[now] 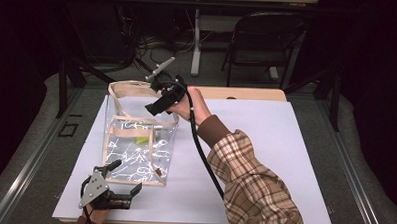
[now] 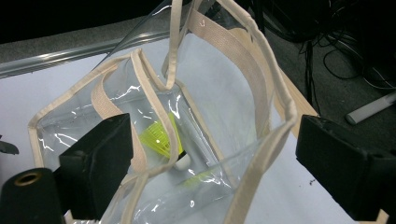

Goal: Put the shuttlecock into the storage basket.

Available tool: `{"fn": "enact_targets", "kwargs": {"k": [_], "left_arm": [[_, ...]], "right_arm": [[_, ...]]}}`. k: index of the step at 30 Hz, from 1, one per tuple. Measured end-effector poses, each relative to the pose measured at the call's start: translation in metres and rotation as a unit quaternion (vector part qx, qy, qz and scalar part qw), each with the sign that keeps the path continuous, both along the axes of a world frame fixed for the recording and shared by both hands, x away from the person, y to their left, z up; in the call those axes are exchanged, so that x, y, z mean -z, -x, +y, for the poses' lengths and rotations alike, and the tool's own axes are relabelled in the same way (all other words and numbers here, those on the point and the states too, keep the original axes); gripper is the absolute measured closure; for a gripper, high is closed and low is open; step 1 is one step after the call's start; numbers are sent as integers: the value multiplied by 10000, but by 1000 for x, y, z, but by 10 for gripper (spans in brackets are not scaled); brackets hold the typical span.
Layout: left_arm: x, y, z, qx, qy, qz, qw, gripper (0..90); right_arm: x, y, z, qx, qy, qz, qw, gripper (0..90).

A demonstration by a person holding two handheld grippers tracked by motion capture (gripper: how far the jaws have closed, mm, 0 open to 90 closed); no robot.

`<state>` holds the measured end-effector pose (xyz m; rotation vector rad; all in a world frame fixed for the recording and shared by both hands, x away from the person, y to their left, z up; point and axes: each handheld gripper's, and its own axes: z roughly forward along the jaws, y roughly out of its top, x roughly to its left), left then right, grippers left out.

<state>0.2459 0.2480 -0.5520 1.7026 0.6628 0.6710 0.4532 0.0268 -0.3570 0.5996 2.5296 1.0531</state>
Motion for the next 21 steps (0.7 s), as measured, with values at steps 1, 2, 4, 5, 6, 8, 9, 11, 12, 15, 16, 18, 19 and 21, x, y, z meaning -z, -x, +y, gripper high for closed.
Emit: {"fn": "enact_targets", "kwargs": {"k": [1, 2, 4, 5, 6, 8, 9, 11, 12, 15, 16, 18, 19, 21], "left_arm": [[0, 0, 0, -6, 3, 0, 10000, 0], [0, 0, 0, -11, 0, 4, 10000, 0], [0, 0, -1, -6, -14, 2, 10000, 0], [0, 0, -1, -5, -18, 3, 10000, 0], [0, 0, -1, -7, -25, 0, 10000, 0], [0, 0, -1, -25, 2, 2, 10000, 0], [0, -1, -1, -19, 0, 11, 10000, 0], [0, -2, -2, -19, -3, 18, 10000, 0], [0, -2, -2, -15, 4, 19, 10000, 0], [0, -1, -2, 0, 13, 17, 10000, 0], [0, -2, -1, 5, 11, 19, 10000, 0], [0, -2, -2, 2, 16, 25, 10000, 0], [0, -2, -2, -2, 22, 34, 10000, 0], [0, -3, -2, 4, 44, 37, 10000, 0]], "right_arm": [[-1, 0, -3, -4, 15, -3, 10000, 98], [-1, 0, -5, 12, -8, 6, 10000, 94], [-1, 1, -9, 48, -18, 13, 10000, 81], [-1, 1, -12, 59, -26, 23, 10000, 78], [-1, 2, -14, 67, -37, 32, 10000, 71], [0, 4, -17, 58, -43, 37, 10000, 55], [0, 4, -19, 58, -22, 51, 10000, 49], [-1, 4, -21, 74, -6, 26, 10000, 40], [-1, 4, -23, 66, -42, 51, 10000, 38], [-1, 4, -26, 98, -79, 64, 9999, 30], [0, 4, -27, 119, -70, 68, 9999, 25], [0, 5, -30, 142, -105, 72, 9998, 21], [1, 5, -31, 133, -140, 78, 9998, 20], [3, 5, -34, 150, -102, 76, 9998, 14]]}}
